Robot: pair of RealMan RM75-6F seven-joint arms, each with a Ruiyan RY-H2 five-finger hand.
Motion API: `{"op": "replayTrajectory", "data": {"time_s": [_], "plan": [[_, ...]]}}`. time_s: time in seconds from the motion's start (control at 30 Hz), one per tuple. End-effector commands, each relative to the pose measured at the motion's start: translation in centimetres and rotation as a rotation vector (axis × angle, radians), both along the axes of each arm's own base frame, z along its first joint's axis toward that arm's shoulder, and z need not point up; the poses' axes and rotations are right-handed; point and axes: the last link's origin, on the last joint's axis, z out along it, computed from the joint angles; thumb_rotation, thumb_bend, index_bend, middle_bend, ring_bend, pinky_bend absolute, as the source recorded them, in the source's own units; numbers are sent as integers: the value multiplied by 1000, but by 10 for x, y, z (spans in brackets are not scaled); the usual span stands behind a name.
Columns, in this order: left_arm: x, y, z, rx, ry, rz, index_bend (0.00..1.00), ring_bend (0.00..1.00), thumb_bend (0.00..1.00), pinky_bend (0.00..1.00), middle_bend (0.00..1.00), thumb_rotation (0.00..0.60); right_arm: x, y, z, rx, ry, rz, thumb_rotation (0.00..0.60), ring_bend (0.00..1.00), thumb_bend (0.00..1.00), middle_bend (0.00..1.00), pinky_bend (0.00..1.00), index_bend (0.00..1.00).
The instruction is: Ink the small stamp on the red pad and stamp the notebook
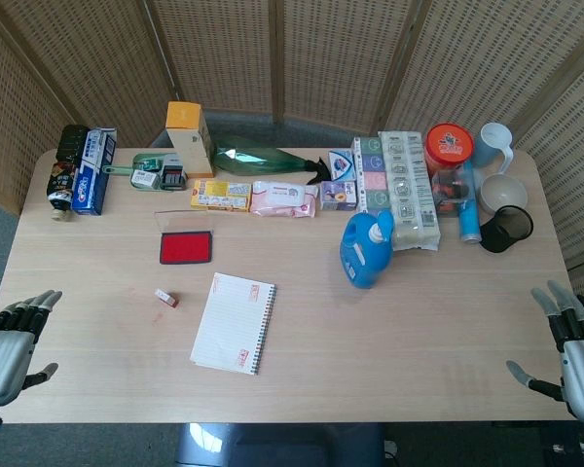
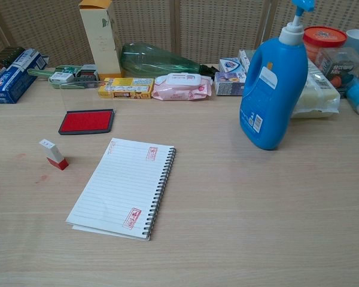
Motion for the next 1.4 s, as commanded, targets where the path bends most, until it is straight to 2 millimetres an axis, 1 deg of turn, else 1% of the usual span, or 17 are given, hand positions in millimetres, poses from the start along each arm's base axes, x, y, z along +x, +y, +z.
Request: {"op": "replayTrajectory", "data": {"time_s": [0.03, 0.33, 0.4, 0.43, 0.5, 0.53, 0.57, 0.6, 0.63, 0.67, 0.7, 0.73, 0.83, 0.9, 1.07, 1.13, 1.4], "plan": [[-1, 0, -1, -3, 2, 3, 23, 131, 3, 132, 105, 600, 0, 0, 0, -3, 0, 0, 566, 0, 0, 0, 0, 60], [-2, 3, -3, -3, 4, 1, 23, 131, 2, 132, 106, 600, 0, 0, 2, -5, -6, 1, 571, 0, 0, 0, 0, 59], [0, 5, -4, 9, -2, -14, 23, 146, 2, 132, 127, 600, -1, 0, 2, -4, -9, -2, 568, 0, 0, 0, 0, 59], [0, 8, -4, 24, -12, -27, 23, 199, 2, 140, 204, 600, -1, 0, 3, -4, -11, -3, 568, 0, 0, 0, 0, 59], [3, 13, -4, 58, -31, -58, 38, 411, 3, 231, 472, 600, -1, 0, 4, -9, -14, -5, 571, 0, 0, 0, 0, 59], [3, 15, -4, 69, -35, -73, 59, 572, 2, 348, 655, 600, -1, 0, 4, -10, -16, -5, 571, 0, 0, 0, 0, 60], [4, 18, -5, 82, -31, -93, 89, 721, 2, 499, 804, 600, -1, -1, 5, -10, -17, -4, 570, 0, 0, 0, 0, 59], [4, 20, -6, 91, -25, -109, 110, 810, 2, 610, 879, 600, -1, -1, 5, -11, -17, -4, 571, 0, 0, 0, 0, 59], [5, 25, -8, 101, -11, -142, 144, 911, 2, 770, 953, 600, -2, -1, 5, -11, -18, -6, 569, 0, 0, 0, 0, 59], [5, 29, -11, 102, -8, -160, 180, 974, 3, 897, 991, 600, -1, -1, 5, -10, -19, -6, 569, 0, 0, 0, 0, 59], [7, 35, -14, 94, -2, -187, 222, 999, 5, 971, 1000, 600, -1, -2, 5, -9, -19, -6, 568, 0, 0, 0, 0, 59], [7, 40, -17, 83, 4, -203, 255, 1000, 8, 993, 1000, 600, -1, -2, 4, -8, -19, -5, 571, 0, 0, 0, 0, 59], [9, 53, -23, 50, 40, -240, 374, 1000, 22, 1000, 1000, 600, -1, -2, 3, -2, -16, -6, 569, 0, 0, 0, 0, 59], [12, 67, -30, 16, 68, -273, 416, 1000, 28, 1000, 1000, 600, -1, -2, 2, 0, -14, -6, 568, 0, 0, 0, 0, 59], [13, 86, -44, -31, 105, -286, 443, 1000, 45, 1000, 1000, 600, -2, -3, 2, 2, -15, -8, 565, 0, 0, 0, 0, 59], [16, 95, -53, -43, 112, -295, 449, 1000, 59, 1000, 1000, 600, -2, -3, 2, 2, -16, -10, 562, 0, 0, 0, 0, 60], [18, 115, -77, -46, 139, -290, 461, 1000, 132, 1000, 1000, 600, -3, -4, 2, 2, -21, -11, 569, 0, 0, 0, 0, 59]]}}
